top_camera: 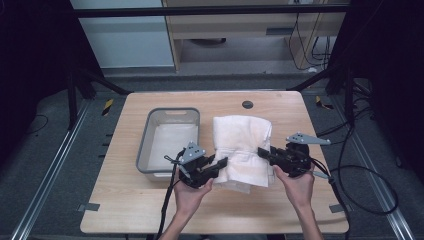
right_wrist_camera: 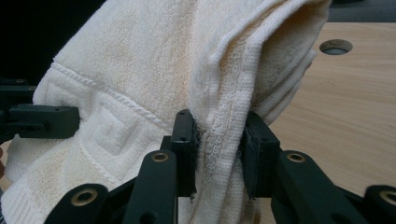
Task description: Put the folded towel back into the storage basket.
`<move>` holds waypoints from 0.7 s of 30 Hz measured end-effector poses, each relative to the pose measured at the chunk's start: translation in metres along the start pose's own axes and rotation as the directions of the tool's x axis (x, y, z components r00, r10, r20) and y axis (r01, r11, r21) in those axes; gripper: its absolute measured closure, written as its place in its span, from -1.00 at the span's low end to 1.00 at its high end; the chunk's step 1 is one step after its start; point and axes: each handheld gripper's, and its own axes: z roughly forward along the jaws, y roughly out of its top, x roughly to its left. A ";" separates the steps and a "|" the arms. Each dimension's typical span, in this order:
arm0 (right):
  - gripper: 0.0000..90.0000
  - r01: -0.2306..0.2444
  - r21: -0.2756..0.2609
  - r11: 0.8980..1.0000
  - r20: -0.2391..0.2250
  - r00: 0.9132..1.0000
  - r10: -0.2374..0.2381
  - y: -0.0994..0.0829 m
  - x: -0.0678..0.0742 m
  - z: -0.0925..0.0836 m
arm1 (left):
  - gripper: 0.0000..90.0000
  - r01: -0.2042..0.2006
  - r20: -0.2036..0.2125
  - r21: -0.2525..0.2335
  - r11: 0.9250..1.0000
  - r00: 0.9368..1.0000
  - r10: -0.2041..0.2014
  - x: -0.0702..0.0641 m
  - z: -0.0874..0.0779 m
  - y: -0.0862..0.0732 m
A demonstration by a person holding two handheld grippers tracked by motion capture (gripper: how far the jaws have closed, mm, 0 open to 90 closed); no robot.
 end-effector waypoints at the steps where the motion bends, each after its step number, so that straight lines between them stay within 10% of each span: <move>1: 0.55 0.000 0.000 1.000 0.000 1.000 0.000 0.000 0.000 0.000 | 0.51 0.000 0.000 0.000 1.000 1.000 0.000 0.000 0.000 0.000; 21: 0.55 0.044 -0.049 0.998 -0.021 0.999 -0.045 0.028 0.028 0.017 | 0.51 -0.029 -0.052 -0.039 0.999 0.998 0.027 0.016 -0.031 0.019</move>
